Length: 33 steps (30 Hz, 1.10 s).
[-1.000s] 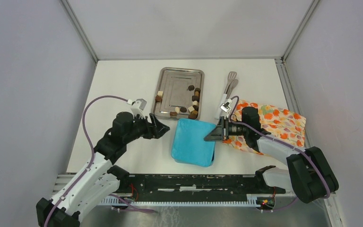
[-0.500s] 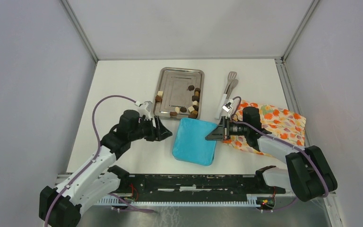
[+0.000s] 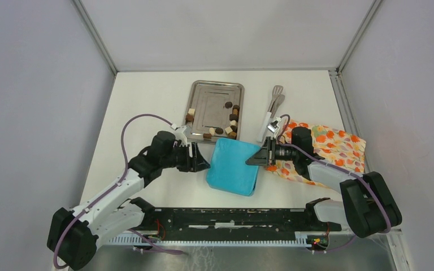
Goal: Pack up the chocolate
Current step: Close the box lid on the packing box.
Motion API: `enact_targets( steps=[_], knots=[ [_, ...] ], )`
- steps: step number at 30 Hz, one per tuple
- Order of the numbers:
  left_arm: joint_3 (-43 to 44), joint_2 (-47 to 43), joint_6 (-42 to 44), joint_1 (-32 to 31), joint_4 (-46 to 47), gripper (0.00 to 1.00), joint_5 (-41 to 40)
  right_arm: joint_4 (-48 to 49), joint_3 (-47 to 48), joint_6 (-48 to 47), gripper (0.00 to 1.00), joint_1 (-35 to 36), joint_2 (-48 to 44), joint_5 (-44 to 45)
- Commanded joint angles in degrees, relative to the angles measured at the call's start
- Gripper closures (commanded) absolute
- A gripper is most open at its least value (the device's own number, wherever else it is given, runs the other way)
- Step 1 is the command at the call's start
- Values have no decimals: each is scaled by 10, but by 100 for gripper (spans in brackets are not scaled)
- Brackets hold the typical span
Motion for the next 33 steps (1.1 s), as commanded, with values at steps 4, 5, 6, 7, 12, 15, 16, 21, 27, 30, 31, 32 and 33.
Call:
enact_targets(
  steps=[4,5,6,7,12,15,16,21,27,30,31,32,33],
  knots=[
    [18,8,10,-13,17,31,8,70,-10,40,89,-5,-17,-8],
    [19,10,10,-14,18,31,8,71,-10,41,89,-4,-18,-9],
    [20,11,10,-16,18,31,6,74,-10,45,90,-5,-19,-11],
    [22,12,11,-17,18,31,7,78,-10,50,90,-4,-20,-12],
    [25,15,11,-22,18,32,7,78,-13,50,90,-4,-27,-10],
    [25,19,12,-25,18,32,8,69,-13,42,90,-5,-28,-6],
    [26,20,12,-27,19,32,8,61,-12,35,90,-6,-27,-4],
    [25,23,13,-31,18,32,8,39,-11,19,90,-12,-23,1],
    [24,31,16,-35,18,33,9,26,-12,12,90,-17,-28,4],
    [27,37,17,-38,18,33,9,22,-12,11,90,-17,-26,3],
    [27,40,18,-38,18,34,9,19,-12,9,90,-17,-24,4],
    [29,41,18,-39,18,34,9,17,-13,8,90,-17,-23,4],
    [29,43,18,-40,18,34,9,17,-13,8,90,-17,-22,3]
  ],
)
